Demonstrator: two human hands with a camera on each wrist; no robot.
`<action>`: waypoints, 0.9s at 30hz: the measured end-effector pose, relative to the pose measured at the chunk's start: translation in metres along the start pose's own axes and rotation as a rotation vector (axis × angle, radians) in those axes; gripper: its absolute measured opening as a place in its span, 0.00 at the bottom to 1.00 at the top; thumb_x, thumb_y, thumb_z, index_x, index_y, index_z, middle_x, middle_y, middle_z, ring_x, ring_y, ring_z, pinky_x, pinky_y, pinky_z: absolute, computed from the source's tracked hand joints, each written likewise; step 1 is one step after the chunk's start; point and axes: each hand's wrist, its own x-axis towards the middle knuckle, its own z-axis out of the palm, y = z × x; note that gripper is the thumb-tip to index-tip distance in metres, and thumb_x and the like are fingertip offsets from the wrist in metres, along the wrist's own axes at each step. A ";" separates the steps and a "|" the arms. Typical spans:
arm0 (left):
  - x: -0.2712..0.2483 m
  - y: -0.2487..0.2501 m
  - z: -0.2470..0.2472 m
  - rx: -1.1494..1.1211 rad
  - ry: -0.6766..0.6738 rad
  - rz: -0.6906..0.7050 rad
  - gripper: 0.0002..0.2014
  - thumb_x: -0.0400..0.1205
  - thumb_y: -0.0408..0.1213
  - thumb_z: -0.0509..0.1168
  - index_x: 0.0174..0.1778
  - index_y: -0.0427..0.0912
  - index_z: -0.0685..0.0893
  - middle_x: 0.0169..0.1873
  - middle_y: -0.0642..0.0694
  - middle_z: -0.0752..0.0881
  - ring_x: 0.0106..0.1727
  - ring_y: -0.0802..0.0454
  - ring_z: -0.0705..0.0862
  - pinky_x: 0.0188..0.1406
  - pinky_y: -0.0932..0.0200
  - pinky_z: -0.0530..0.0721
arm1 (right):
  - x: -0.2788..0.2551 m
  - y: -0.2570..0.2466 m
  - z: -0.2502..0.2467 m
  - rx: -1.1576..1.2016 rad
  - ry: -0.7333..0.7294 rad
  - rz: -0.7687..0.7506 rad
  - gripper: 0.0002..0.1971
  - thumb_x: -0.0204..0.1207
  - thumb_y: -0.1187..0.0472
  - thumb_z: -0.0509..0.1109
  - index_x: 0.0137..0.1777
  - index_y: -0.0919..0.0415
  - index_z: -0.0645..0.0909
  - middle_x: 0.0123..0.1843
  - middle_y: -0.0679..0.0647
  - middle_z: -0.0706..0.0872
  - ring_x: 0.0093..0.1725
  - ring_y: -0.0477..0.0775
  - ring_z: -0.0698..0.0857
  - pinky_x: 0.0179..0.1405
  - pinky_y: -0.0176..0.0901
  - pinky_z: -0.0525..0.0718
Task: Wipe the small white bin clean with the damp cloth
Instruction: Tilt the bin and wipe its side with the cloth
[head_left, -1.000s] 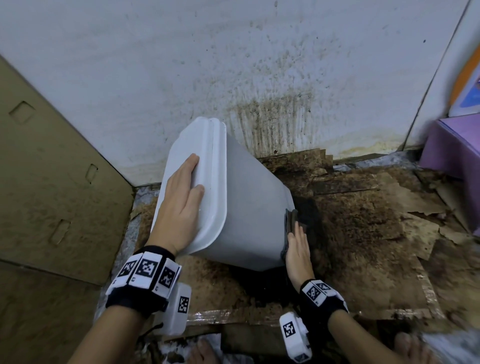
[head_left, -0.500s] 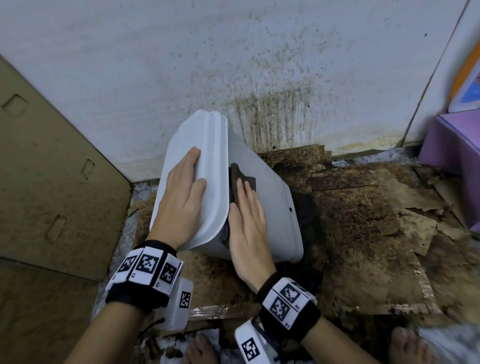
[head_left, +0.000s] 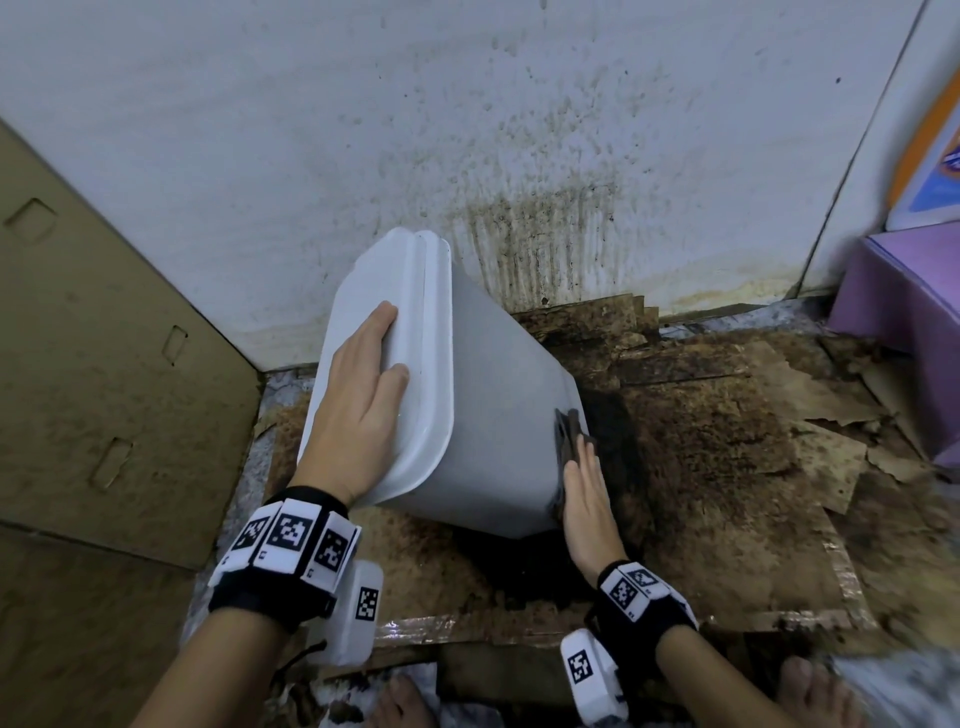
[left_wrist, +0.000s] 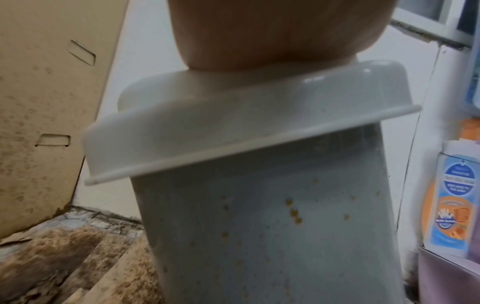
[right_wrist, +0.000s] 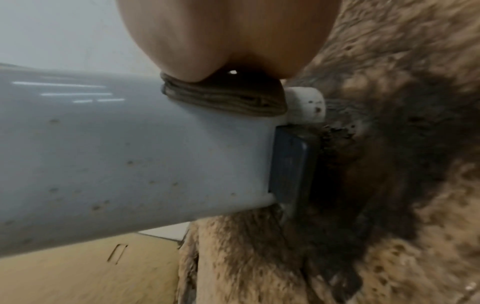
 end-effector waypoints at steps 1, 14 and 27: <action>0.000 0.000 0.000 0.002 -0.001 0.001 0.31 0.86 0.46 0.49 0.88 0.51 0.60 0.86 0.57 0.63 0.85 0.63 0.57 0.80 0.72 0.52 | 0.002 0.004 -0.002 0.000 -0.011 0.043 0.25 0.93 0.53 0.43 0.88 0.50 0.44 0.90 0.48 0.41 0.87 0.42 0.40 0.86 0.41 0.37; 0.002 0.001 0.000 0.033 -0.018 -0.003 0.31 0.86 0.46 0.48 0.89 0.49 0.58 0.87 0.55 0.61 0.86 0.60 0.56 0.81 0.65 0.53 | -0.011 -0.080 0.023 0.032 -0.027 -0.102 0.25 0.93 0.54 0.42 0.89 0.46 0.45 0.89 0.41 0.42 0.87 0.37 0.41 0.86 0.42 0.38; -0.002 -0.004 -0.005 0.012 -0.002 -0.017 0.31 0.86 0.44 0.48 0.89 0.49 0.58 0.87 0.55 0.61 0.85 0.61 0.57 0.84 0.59 0.54 | -0.028 -0.083 0.035 -0.016 -0.012 -0.404 0.27 0.91 0.49 0.44 0.89 0.46 0.49 0.90 0.40 0.49 0.86 0.33 0.45 0.86 0.39 0.43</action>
